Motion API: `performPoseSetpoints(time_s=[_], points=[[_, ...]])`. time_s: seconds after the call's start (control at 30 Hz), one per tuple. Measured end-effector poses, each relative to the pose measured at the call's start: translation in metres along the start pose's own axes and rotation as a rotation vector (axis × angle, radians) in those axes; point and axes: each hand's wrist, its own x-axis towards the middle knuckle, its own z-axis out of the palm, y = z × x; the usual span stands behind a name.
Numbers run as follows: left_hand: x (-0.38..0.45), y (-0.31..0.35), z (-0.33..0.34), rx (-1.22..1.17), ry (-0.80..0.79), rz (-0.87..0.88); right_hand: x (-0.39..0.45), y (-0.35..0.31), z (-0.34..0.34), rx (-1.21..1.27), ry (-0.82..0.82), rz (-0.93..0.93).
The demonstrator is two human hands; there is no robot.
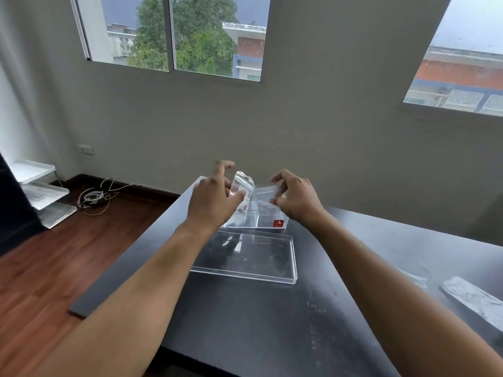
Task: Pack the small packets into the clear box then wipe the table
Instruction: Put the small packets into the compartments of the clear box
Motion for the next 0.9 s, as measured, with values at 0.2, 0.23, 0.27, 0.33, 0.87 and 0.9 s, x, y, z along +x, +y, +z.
performPoseSetpoints(time_s=[0.2,0.23,0.27,0.33,0.87,0.9], points=[[0.001,-0.004,-0.009,-0.111,0.048,0.008,-0.002,-0.01,-0.01,-0.042,0.097,-0.146],[0.001,-0.005,-0.009,-0.117,0.047,0.015,-0.006,-0.01,-0.013,-0.051,0.099,-0.201],[0.0,-0.006,-0.01,-0.119,0.039,0.022,-0.01,-0.011,-0.018,-0.076,0.064,-0.256],[0.0,-0.006,-0.01,-0.099,0.012,0.039,-0.02,-0.009,-0.025,-0.2,-0.12,-0.316],[-0.006,-0.01,0.001,0.542,-0.247,0.191,-0.021,0.002,-0.02,-0.417,-0.491,-0.353],[-0.007,-0.01,0.001,0.546,-0.252,0.193,-0.021,0.001,-0.02,-0.398,-0.507,-0.33]])
